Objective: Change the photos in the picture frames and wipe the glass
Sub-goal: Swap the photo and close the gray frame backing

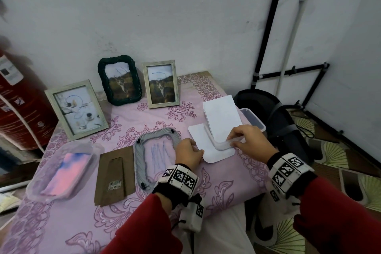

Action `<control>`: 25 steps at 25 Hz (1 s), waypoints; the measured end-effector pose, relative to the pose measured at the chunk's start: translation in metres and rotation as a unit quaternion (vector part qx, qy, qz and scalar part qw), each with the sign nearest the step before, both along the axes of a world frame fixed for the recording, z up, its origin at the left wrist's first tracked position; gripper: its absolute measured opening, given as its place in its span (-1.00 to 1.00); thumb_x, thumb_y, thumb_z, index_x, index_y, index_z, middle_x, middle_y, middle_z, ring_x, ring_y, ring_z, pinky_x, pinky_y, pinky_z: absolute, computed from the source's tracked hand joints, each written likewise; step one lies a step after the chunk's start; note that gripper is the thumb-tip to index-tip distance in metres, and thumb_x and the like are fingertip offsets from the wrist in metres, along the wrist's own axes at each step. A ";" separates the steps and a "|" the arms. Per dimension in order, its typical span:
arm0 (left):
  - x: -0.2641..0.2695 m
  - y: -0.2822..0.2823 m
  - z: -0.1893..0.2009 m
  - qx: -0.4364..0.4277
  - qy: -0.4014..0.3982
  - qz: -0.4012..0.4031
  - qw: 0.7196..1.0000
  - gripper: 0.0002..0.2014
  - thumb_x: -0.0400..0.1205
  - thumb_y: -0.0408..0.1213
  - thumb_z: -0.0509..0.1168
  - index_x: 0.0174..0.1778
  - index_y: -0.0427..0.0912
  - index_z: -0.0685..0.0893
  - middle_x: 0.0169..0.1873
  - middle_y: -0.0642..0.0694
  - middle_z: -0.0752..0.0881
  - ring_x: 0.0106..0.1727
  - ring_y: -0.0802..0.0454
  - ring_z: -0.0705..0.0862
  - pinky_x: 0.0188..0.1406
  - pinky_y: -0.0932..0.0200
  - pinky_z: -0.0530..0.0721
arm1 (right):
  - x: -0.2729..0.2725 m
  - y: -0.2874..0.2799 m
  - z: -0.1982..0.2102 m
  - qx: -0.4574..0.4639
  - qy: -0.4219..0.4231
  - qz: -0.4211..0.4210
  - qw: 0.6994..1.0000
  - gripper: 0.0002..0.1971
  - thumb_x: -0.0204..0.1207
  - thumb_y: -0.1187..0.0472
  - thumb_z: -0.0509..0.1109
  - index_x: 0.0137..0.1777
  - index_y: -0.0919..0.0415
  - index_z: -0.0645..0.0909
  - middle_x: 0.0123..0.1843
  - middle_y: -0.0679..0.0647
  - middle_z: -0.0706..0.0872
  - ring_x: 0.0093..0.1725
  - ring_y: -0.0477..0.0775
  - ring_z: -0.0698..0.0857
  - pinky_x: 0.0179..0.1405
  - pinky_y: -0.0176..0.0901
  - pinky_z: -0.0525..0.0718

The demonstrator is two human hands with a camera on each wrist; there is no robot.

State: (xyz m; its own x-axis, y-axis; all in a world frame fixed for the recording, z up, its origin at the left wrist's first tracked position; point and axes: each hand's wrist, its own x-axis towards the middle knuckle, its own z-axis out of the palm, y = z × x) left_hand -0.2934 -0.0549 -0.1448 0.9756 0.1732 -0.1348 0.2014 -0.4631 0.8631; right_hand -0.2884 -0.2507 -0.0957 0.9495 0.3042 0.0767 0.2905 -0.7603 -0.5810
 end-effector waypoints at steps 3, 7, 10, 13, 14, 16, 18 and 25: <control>0.002 -0.002 0.009 0.010 -0.044 -0.004 0.999 -0.81 0.50 -0.46 0.36 0.02 -0.38 0.63 -0.31 -0.20 0.61 -0.11 -0.31 0.70 0.05 -0.19 0.67 | 0.002 0.001 0.006 0.054 0.061 -0.003 0.997 -0.71 0.38 0.50 0.26 -0.05 0.23 0.74 -0.03 0.02 0.78 0.07 0.00 0.70 0.15 -0.22 0.61; 0.010 -0.012 0.025 0.034 -0.156 -0.008 0.987 -0.81 0.55 -0.40 0.34 0.06 -0.31 0.67 -0.10 -0.23 0.68 -0.05 -0.12 0.65 0.10 0.04 0.61 | 0.024 -0.006 0.012 0.108 0.002 -0.110 0.988 -0.76 0.51 0.44 0.24 0.04 0.35 0.72 -0.08 0.15 0.74 -0.11 0.07 0.67 -0.02 -0.17 0.64; 0.022 -0.018 0.034 0.091 -0.170 -0.036 0.981 -0.68 0.57 -0.37 0.33 0.24 -0.33 0.61 0.18 -0.26 0.65 0.22 -0.15 0.59 0.26 0.06 0.51 | 0.050 -0.013 0.007 0.050 -0.013 -0.180 0.982 -0.74 0.52 0.40 0.28 0.19 0.40 0.62 0.09 0.32 0.69 0.10 0.26 0.67 0.22 0.07 0.61; 0.035 -0.024 0.038 0.098 -0.134 -0.038 0.985 -0.61 0.58 -0.32 0.33 0.34 -0.31 0.55 0.29 -0.25 0.61 0.33 -0.17 0.55 0.34 -0.03 0.47 | 0.063 -0.013 -0.002 0.004 0.036 -0.192 0.981 -0.63 0.49 0.28 0.40 0.27 0.38 0.55 0.19 0.33 0.67 0.22 0.30 0.64 0.28 0.11 0.59; 0.038 -0.026 0.037 0.097 -0.125 -0.038 0.987 -0.60 0.57 -0.32 0.33 0.34 -0.31 0.56 0.28 -0.26 0.62 0.33 -0.18 0.55 0.34 -0.04 0.48 | 0.065 -0.011 -0.004 0.015 0.041 -0.196 0.980 -0.61 0.46 0.26 0.45 0.26 0.36 0.57 0.16 0.32 0.68 0.18 0.29 0.66 0.24 0.09 0.61; 0.041 -0.030 0.036 0.097 -0.119 -0.040 0.987 -0.61 0.56 -0.34 0.34 0.31 -0.31 0.58 0.23 -0.27 0.64 0.29 -0.21 0.56 0.32 -0.05 0.49 | 0.067 -0.010 -0.009 0.046 0.029 -0.207 0.977 -0.62 0.39 0.26 0.52 0.18 0.35 0.62 0.02 0.27 0.72 0.06 0.22 0.70 0.14 -0.01 0.64; 0.040 -0.031 0.034 0.084 -0.127 -0.034 0.988 -0.62 0.54 -0.37 0.35 0.30 -0.32 0.59 0.20 -0.28 0.65 0.26 -0.21 0.57 0.31 -0.01 0.49 | 0.067 -0.009 -0.010 0.092 0.005 -0.228 0.969 -0.67 0.32 0.29 0.57 0.08 0.36 0.67 -0.14 0.21 0.71 -0.10 0.12 0.68 0.06 -0.05 0.64; 0.037 -0.033 0.032 0.063 -0.151 -0.028 0.986 -0.65 0.55 -0.37 0.35 0.27 -0.29 0.63 0.23 -0.25 0.62 0.31 -0.16 0.54 0.36 0.14 0.40 | 0.057 -0.015 0.001 0.188 -0.031 -0.229 0.954 -0.71 0.25 0.42 0.61 -0.01 0.42 0.73 -0.11 0.34 0.77 -0.22 0.01 0.61 -0.33 -0.67 0.50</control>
State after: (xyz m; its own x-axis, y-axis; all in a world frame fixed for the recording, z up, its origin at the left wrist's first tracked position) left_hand -0.2559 -0.0882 -0.1130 0.9764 0.1151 0.1826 -0.0847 -0.5740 0.8145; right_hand -0.2309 -0.2655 -0.0942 0.9662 -0.2025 0.1594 0.0205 -0.5563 -0.8307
